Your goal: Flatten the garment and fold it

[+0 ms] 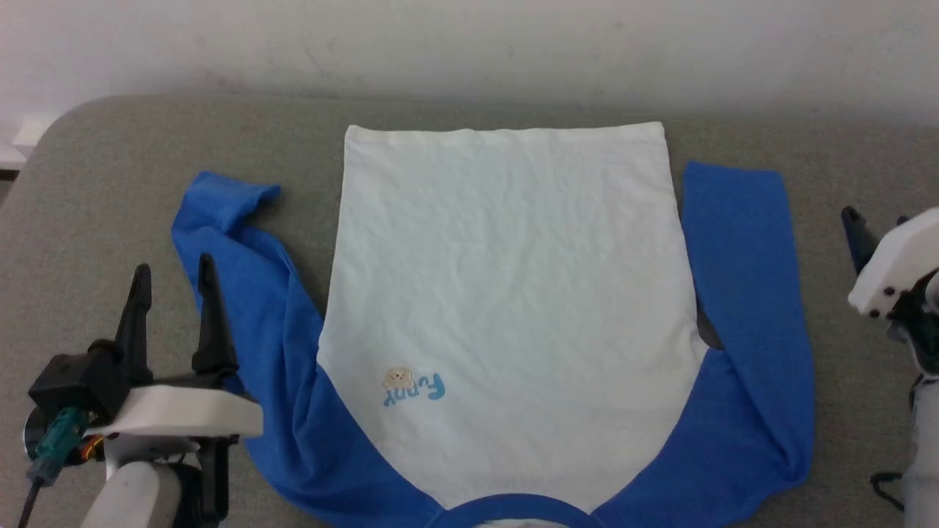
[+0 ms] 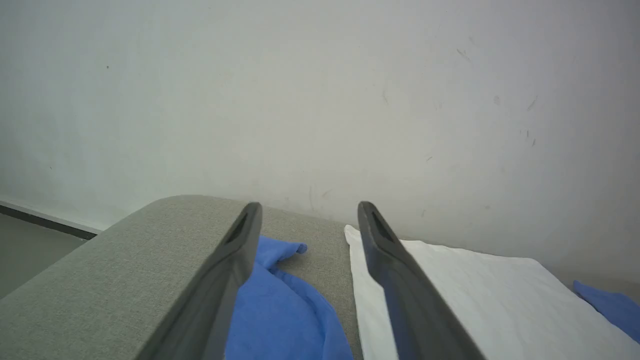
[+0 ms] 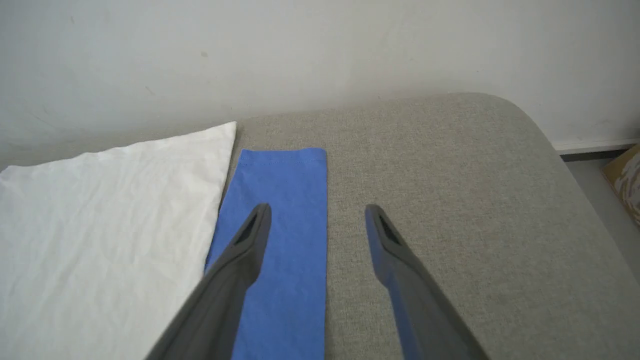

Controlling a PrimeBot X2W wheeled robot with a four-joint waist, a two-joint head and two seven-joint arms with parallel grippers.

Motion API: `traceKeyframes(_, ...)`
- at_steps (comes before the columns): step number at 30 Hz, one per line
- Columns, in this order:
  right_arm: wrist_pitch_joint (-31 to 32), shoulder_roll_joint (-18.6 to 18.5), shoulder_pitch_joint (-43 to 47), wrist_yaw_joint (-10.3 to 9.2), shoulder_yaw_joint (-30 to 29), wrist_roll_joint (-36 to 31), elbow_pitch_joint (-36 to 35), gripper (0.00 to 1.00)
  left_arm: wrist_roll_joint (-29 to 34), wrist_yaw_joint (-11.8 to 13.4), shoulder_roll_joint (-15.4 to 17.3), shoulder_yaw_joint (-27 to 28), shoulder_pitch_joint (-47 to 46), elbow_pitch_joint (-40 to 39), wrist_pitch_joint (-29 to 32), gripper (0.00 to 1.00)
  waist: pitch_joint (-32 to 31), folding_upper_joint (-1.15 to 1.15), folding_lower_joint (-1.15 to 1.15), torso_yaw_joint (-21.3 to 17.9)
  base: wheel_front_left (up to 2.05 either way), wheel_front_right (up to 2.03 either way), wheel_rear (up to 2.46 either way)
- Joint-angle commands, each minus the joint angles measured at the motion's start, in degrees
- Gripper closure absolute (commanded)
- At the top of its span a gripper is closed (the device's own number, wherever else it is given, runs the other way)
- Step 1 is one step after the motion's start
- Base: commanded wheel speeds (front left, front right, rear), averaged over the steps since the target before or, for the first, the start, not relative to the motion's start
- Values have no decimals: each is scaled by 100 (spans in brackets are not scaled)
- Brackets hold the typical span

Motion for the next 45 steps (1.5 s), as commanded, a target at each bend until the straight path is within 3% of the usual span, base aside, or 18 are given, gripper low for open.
traceKeyframes(1, 86, -94, -318, -5, -31, -159, 264, 0, 192, -77, -139, 55, -155, -68, -38, 0, 565, 0, -1, 161, 0, 0, 0)
traceKeyframes(13, 582, -670, -2116, -5, -62, -1473, 1753, 0, 1195, -790, -1129, 678, -513, -422, -46, 0, 1619, 0, -1, 600, 0, 0, 0)
traceKeyframes(19, 667, -792, -2437, -5, -68, -1995, 2120, 0, 1452, -1159, -1533, 868, -646, -383, -46, 0, 1901, 0, -1, 698, 0, 0, 0)
traceKeyframes(26, 625, -785, -2505, -5, 76, -2029, 2566, 0, 1684, -1488, -1821, 1105, -709, -227, -46, 0, 1950, 0, -1, 670, 0, 0, 0)
traceKeyframes(27, 660, -788, -2499, -5, 70, -2005, 2640, 35, 1710, -1527, -1846, 1139, -711, -198, -46, 0, 1929, 0, -1, 657, 0, 0, 0)
traceKeyframes(28, 673, -791, -2496, -5, 68, -1971, 2698, 82, 1737, -1564, -1868, 1174, -708, -171, -46, 0, 1900, 0, -1, 637, 0, 0, 0)
traceKeyframes(29, 690, -801, -2493, -5, 53, -1935, 2745, 100, 1767, -1595, -1888, 1206, -699, -151, -46, 0, 1866, 0, -1, 615, 0, 0, 0)
traceKeyframes(37, -136, -997, -2407, -5, -265, -1202, 2474, 100, 1920, -1790, -1989, 1432, -579, 62, -47, 0, 1275, 0, -1, 404, 0, 0, 0)
traceKeyframes(45, -544, -1358, -1188, -5, -454, -243, 1559, 100, 1954, -1851, -2022, 1678, -234, 253, -47, 0, 488, 0, -1, 69, 0, 0, 0)
